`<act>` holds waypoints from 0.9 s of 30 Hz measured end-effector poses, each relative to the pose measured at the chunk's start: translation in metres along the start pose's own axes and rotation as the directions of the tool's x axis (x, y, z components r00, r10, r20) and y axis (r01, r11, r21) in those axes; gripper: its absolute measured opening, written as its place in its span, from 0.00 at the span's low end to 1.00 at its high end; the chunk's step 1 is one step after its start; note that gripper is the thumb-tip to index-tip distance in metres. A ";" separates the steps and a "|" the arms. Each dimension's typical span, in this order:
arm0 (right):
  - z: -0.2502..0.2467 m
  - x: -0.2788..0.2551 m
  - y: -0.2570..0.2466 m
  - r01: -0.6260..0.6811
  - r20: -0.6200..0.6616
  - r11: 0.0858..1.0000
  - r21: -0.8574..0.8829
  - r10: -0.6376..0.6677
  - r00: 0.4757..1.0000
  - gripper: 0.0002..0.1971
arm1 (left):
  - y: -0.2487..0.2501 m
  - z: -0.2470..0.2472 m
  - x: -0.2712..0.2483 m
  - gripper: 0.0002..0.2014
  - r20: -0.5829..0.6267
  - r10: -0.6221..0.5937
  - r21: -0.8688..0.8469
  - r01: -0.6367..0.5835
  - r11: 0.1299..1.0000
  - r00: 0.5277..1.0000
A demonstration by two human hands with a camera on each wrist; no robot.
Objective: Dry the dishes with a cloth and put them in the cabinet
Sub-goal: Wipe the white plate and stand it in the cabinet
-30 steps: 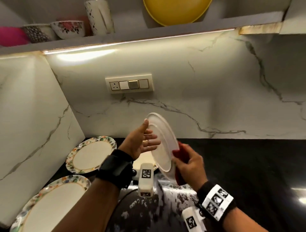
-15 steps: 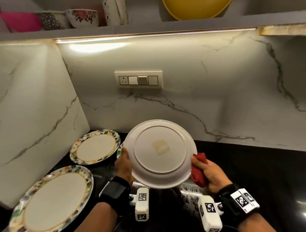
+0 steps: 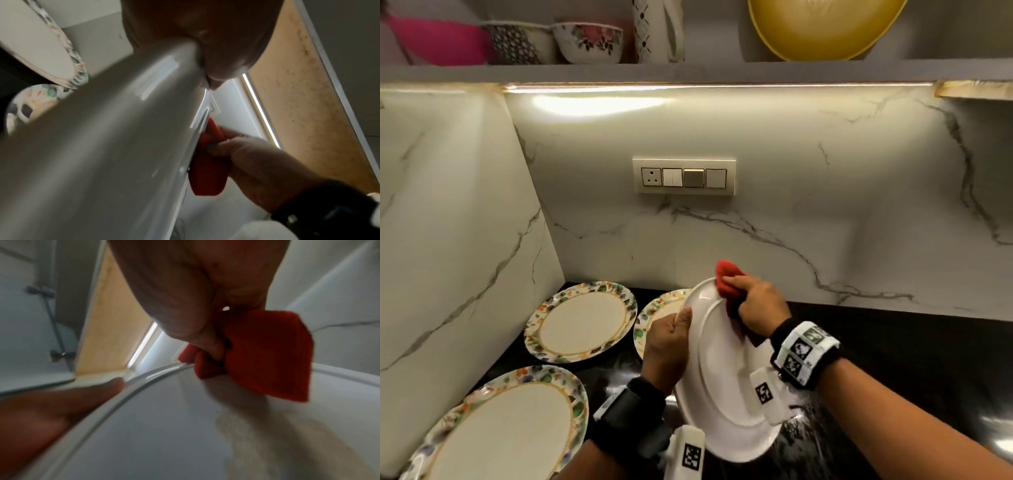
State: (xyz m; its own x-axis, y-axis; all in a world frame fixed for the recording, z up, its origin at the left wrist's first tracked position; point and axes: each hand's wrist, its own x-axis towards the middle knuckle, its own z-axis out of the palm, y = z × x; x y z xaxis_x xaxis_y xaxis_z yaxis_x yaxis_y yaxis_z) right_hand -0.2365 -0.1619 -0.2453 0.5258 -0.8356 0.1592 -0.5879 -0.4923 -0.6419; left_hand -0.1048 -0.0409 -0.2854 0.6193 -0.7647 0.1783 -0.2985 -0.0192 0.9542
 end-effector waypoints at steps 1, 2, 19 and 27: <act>0.004 -0.005 -0.014 0.093 -0.017 0.995 -0.032 -0.094 0.995 0.28 | 0.002 -0.003 0.004 0.26 -0.004 0.002 0.004 -0.002 1.000 1.000; 0.013 -0.011 -0.025 0.172 -0.033 0.983 -0.065 -0.174 0.984 0.26 | 0.003 -0.006 0.007 0.25 0.000 -0.001 0.023 0.001 1.000 1.000; 0.077 -0.128 0.094 0.517 0.007 0.845 -0.138 -0.521 0.853 0.18 | 0.013 -0.067 0.024 0.22 -0.129 -0.154 -0.137 0.136 0.981 0.980; 0.001 -0.047 0.019 0.492 -0.225 0.852 -0.182 -0.523 0.822 0.31 | 0.013 -0.039 0.012 0.26 -0.011 0.082 0.017 -0.082 0.997 0.997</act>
State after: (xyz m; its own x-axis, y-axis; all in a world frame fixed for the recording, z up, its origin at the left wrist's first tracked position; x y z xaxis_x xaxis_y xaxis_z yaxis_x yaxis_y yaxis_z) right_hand -0.2723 -0.1315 -0.2655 0.6013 -0.4847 0.6352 -0.3541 -0.8743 -0.3320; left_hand -0.0732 -0.0248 -0.2611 0.6008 -0.7564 0.2585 -0.3604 0.0322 0.9322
